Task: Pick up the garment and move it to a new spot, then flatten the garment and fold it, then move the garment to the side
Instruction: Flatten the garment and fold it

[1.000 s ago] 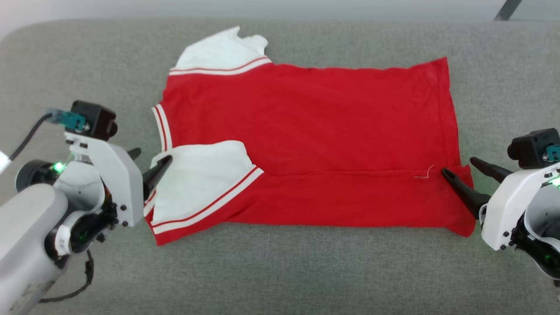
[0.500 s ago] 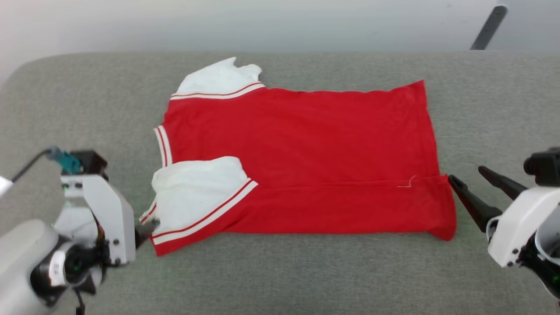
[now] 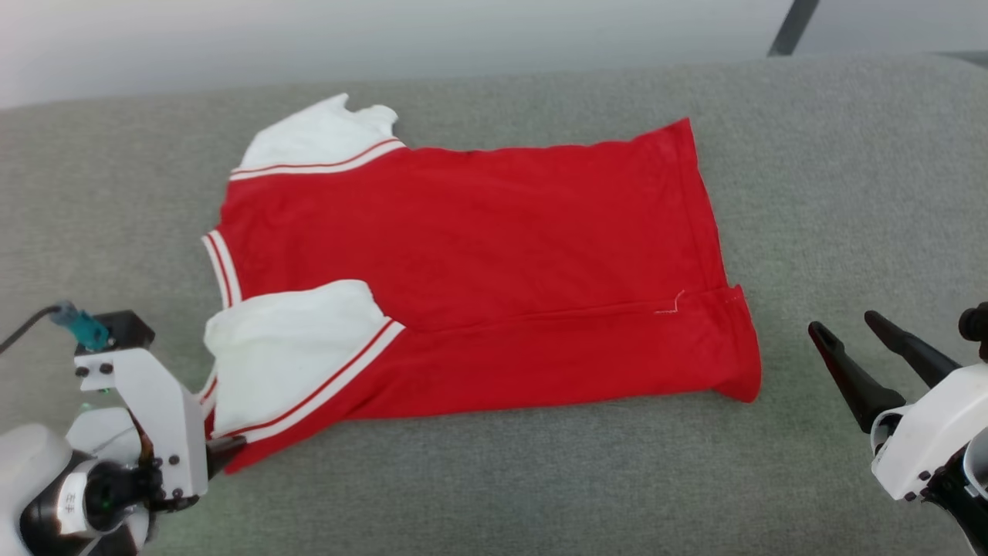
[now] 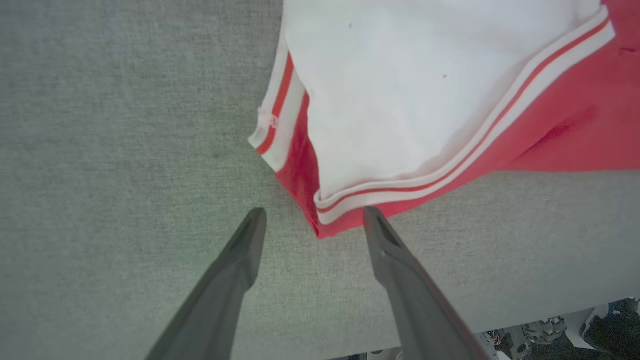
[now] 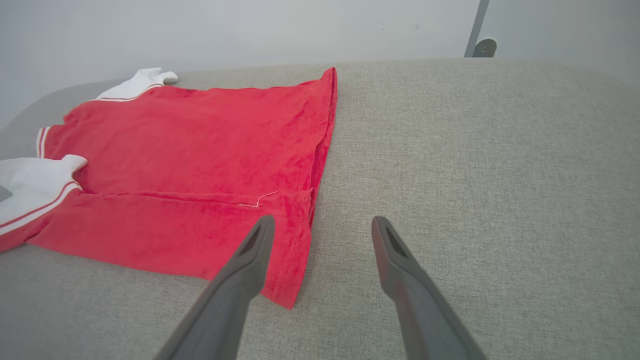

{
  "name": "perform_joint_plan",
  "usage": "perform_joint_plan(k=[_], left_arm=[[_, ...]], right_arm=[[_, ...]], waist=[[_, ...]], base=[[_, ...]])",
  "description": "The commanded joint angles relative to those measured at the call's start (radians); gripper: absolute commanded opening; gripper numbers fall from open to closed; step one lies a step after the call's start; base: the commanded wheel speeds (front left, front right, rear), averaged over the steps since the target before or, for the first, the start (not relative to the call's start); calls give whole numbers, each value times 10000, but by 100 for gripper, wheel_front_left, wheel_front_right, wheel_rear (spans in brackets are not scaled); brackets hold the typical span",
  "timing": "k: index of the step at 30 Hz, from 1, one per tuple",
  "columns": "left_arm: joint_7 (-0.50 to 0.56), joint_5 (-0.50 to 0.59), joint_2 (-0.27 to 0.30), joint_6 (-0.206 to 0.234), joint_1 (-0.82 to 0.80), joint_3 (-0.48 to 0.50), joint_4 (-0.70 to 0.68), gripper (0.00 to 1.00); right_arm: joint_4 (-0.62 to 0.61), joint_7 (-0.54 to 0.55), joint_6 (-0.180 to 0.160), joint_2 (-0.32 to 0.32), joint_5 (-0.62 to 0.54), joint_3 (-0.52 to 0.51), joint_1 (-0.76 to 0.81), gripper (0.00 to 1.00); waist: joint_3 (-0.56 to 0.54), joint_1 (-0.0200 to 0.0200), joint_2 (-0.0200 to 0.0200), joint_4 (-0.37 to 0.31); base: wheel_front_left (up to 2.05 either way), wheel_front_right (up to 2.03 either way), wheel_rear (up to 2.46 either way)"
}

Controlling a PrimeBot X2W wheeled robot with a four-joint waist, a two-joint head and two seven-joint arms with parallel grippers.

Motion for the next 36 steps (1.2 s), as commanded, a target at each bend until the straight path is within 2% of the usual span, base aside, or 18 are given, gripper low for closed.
perform_joint_plan(k=[1,6,14,15,16,17,21,25,36], left_arm=[[7,119,21,-63,138,-44,106,100],[-142,267,-33,-275,134,-118,514,100],[-442,234,-609,-738,204,-221,1566,100],[-475,187,-673,-770,214,-210,1656,86],[-461,138,-747,-871,214,-204,1725,33],[-476,91,-809,-940,199,-200,1778,0],[-547,336,-650,-1280,28,-178,1744,0],[-547,462,-654,-1346,-181,-146,1636,0],[-463,714,-1121,-1230,-581,-257,1353,0]], right_arm=[[-129,40,0,102,-56,-129,148,100],[-375,58,0,290,-140,-280,180,100],[-776,173,0,527,-220,-518,349,100],[-812,207,0,552,-212,-535,360,100],[-832,259,0,590,-190,-544,369,100],[-862,345,0,597,-143,-514,383,100],[-1002,1135,0,460,76,-294,443,100],[-1044,1872,0,469,85,-250,374,100],[-207,3480,0,660,-361,127,-637,100]], waist=[[239,0,-1,-204],[454,0,-1,-331],[772,0,-1,-407],[797,0,-1,-403],[817,0,-1,-398],[832,0,-1,-388],[857,0,-1,-275],[911,0,-1,-131],[1187,0,-1,351]], base=[[0,0,0],[0,0,0],[0,0,0],[0,0,0],[0,0,0],[0,0,0],[0,0,0],[0,0,0],[0,0,0]])
